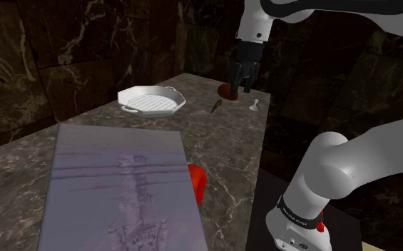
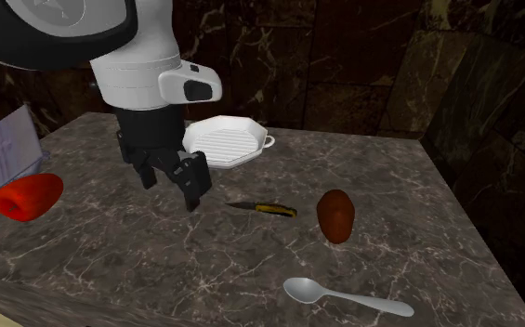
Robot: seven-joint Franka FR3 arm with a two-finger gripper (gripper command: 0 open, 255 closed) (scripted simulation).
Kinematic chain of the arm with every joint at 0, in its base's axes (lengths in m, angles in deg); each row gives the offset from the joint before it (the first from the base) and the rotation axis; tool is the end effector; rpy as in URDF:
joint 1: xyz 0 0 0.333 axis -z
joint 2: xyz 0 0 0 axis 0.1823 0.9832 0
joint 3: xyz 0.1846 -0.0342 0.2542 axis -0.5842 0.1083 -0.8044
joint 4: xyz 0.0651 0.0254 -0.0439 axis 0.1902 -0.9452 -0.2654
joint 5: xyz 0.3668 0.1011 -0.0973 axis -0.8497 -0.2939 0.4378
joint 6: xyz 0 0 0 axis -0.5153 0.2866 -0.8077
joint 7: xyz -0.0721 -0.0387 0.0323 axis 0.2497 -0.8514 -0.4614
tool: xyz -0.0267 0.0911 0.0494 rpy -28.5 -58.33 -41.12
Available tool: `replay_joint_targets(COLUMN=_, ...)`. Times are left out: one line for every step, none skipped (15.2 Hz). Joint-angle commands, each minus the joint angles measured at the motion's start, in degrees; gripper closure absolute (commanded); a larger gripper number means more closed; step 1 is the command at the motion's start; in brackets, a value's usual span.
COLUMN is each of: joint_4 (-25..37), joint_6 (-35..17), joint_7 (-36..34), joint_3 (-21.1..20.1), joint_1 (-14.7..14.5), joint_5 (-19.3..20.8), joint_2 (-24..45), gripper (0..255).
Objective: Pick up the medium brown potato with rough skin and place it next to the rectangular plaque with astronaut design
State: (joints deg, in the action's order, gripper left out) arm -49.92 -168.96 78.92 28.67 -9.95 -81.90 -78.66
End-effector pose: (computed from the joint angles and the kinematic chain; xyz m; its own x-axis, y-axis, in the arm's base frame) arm 0.3168 -0.0167 0.5851 0.9947 -0.0885 -0.0522 -0.0904 -0.9952 -0.0361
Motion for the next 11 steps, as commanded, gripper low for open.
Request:
replay_joint_targets(joint_4=0.0, joint_6=0.0, joint_7=0.0, joint_3=0.0, joint_1=0.0, joint_5=0.0, joint_2=0.0, gripper=0)
replay_joint_targets(joint_4=-0.21, joint_6=-1.03, joint_7=1.53, joint_3=0.64, joint_1=0.24, joint_5=1.43, joint_2=0.73, gripper=0)
replay_joint_targets(joint_4=-0.36, joint_6=-2.09, joint_7=3.03, joint_3=1.29, joint_1=0.49, joint_5=2.85, joint_2=1.52, gripper=0)
replay_joint_targets(joint_4=-0.45, joint_6=-3.19, joint_7=4.5, joint_3=1.93, joint_1=0.75, joint_5=4.24, joint_2=2.37, gripper=0)
replay_joint_targets(joint_4=-0.49, joint_6=-4.33, joint_7=5.93, joint_3=2.57, joint_1=1.0, joint_5=5.6, joint_2=3.26, gripper=0)
replay_joint_targets(joint_4=-0.46, joint_6=-5.5, joint_7=7.34, joint_3=3.21, joint_1=1.26, joint_5=6.95, joint_2=4.22, gripper=0)
replay_joint_targets(joint_4=-0.36, joint_6=-6.69, joint_7=8.71, joint_3=3.84, joint_1=1.52, joint_5=8.27, joint_2=5.22, gripper=0)
replay_joint_targets(joint_4=-0.21, joint_6=-7.91, joint_7=10.05, joint_3=4.48, joint_1=1.77, joint_5=9.56, joint_2=6.28, gripper=0)
replay_joint_targets(joint_4=0.01, joint_6=-9.15, joint_7=11.36, joint_3=5.11, joint_1=2.02, joint_5=10.82, joint_2=7.39, gripper=0)
replay_joint_targets(joint_4=0.3, joint_6=-10.41, joint_7=12.64, joint_3=5.74, joint_1=2.26, joint_5=12.05, joint_2=8.54, gripper=0)
replay_joint_targets(joint_4=0.65, joint_6=-11.68, joint_7=13.89, joint_3=6.35, joint_1=2.51, joint_5=13.24, joint_2=9.74, gripper=0)
